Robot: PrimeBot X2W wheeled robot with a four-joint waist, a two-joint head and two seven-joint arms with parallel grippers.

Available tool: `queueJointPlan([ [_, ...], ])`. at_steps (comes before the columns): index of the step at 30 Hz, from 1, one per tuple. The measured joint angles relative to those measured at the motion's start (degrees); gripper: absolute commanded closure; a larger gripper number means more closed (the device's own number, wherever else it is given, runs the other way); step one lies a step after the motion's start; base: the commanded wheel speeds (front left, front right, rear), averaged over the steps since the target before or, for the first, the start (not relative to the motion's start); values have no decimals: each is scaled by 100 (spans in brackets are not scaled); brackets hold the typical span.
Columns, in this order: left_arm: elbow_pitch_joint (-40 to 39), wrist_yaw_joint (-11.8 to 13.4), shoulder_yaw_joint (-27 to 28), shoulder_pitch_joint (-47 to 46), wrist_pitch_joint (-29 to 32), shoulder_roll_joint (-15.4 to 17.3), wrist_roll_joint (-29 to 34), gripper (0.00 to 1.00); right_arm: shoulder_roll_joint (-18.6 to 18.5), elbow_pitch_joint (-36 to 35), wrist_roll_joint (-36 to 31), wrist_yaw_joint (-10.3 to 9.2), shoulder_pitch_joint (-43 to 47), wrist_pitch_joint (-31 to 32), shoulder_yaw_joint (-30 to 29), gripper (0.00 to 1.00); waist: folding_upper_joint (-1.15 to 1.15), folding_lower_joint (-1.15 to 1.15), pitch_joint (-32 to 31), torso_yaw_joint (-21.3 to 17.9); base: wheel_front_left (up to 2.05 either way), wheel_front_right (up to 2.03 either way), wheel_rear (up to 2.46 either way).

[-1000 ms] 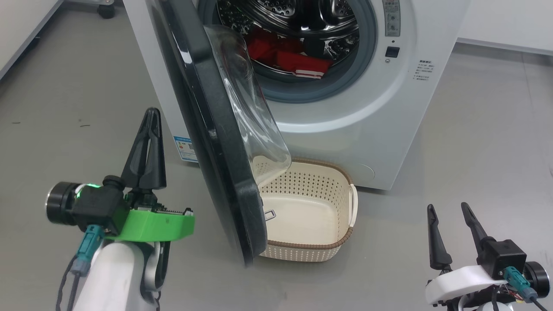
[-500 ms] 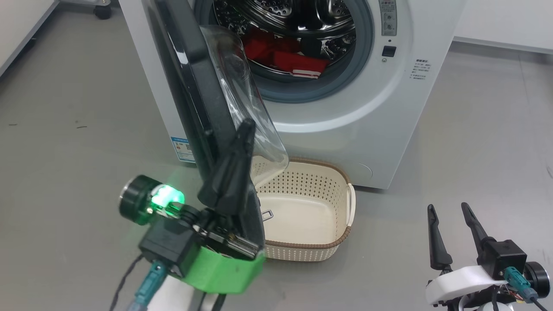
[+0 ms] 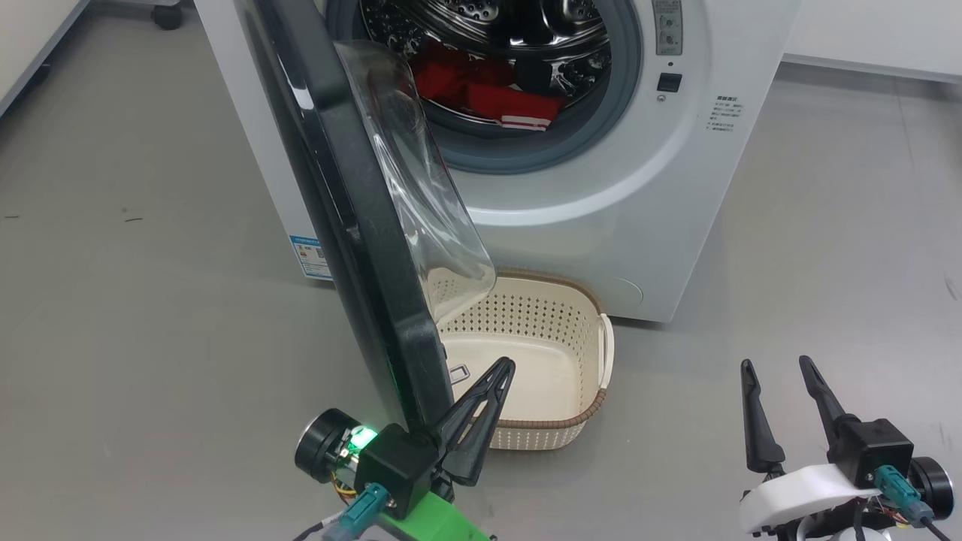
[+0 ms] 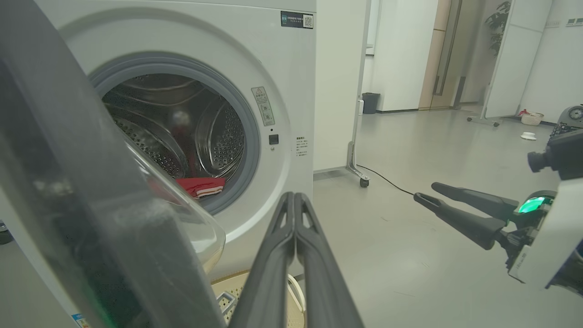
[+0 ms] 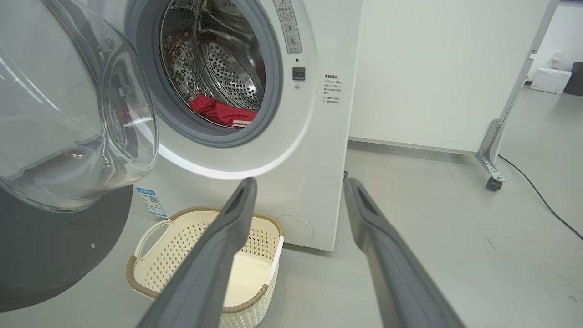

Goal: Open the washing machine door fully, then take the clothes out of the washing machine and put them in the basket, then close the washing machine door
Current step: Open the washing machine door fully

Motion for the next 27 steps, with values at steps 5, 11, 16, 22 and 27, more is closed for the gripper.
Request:
queueJointPlan([
  [5,300,10,-14,61,169,2,-8,100,11,12,-42,22,0,0,-8,0,0,0,18,-13,0,0,0],
  [11,610,199,133,62,243,3,13,100,23,27,-49,74,0,0,-43,0,0,0,31,-42,0,0,0],
  [16,725,321,249,62,282,3,20,100,27,55,-96,98,0,0,-67,0,0,0,53,-54,0,0,0],
  [22,758,345,349,62,276,2,36,100,32,64,-101,101,0,0,-112,0,0,0,81,-32,0,0,0],
  [27,759,387,336,60,261,-3,36,100,45,58,-148,110,0,0,-235,0,0,0,110,44,0,0,0],
])
